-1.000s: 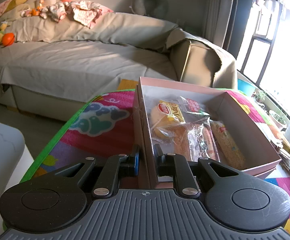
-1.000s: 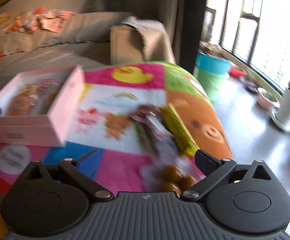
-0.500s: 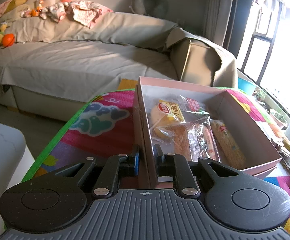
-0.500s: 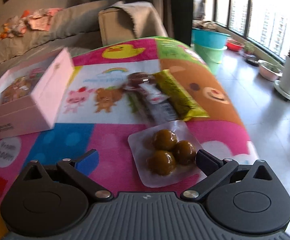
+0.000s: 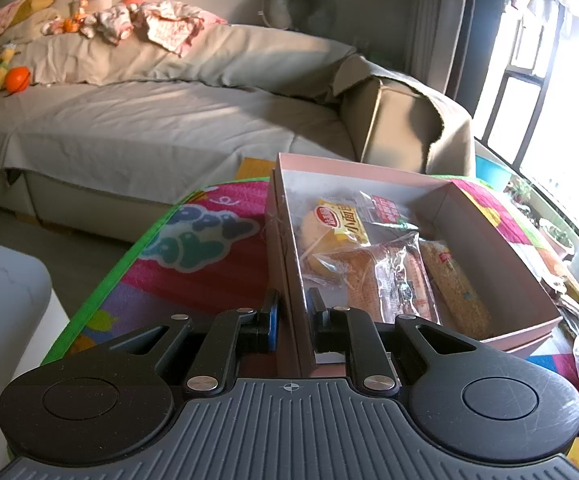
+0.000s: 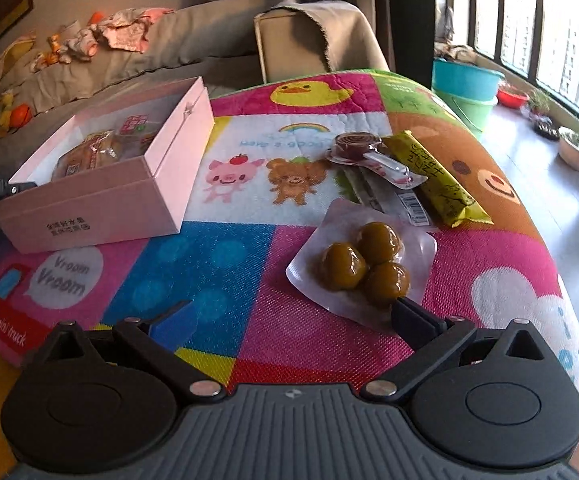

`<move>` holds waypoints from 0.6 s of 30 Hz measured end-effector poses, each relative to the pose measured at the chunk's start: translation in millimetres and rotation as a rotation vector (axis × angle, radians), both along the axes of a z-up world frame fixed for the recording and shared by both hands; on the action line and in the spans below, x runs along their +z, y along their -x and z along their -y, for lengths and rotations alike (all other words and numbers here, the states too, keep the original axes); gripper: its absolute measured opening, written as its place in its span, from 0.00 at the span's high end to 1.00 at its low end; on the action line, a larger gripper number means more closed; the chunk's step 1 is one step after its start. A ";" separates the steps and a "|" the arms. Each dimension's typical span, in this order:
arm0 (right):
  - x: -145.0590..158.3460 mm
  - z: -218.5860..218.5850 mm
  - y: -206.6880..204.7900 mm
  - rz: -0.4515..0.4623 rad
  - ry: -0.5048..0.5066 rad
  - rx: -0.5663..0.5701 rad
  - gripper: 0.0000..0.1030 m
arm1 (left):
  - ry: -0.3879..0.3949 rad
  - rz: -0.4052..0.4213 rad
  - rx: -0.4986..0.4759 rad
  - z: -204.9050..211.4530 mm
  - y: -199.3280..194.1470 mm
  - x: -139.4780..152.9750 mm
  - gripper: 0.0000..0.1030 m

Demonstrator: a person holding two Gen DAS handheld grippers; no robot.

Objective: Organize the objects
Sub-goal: 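Move the right tool to the tray of brown balls and grasp it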

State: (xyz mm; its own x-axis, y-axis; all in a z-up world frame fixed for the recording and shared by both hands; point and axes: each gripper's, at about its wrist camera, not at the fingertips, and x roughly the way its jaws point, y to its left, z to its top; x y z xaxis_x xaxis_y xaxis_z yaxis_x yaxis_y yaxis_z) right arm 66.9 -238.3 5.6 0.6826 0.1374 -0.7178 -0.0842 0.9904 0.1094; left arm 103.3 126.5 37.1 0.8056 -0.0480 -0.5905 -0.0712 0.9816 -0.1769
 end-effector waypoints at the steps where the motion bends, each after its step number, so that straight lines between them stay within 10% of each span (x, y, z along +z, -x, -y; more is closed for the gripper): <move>1: 0.2 -0.9 -2.6 -0.011 0.004 -0.002 0.00 | 0.001 0.000 0.000 -0.5 0.2 -0.3 0.84; 18: 22.6 27.6 -11.9 0.078 0.070 -0.038 0.00 | 0.000 0.000 0.001 -0.1 -0.2 -0.2 0.83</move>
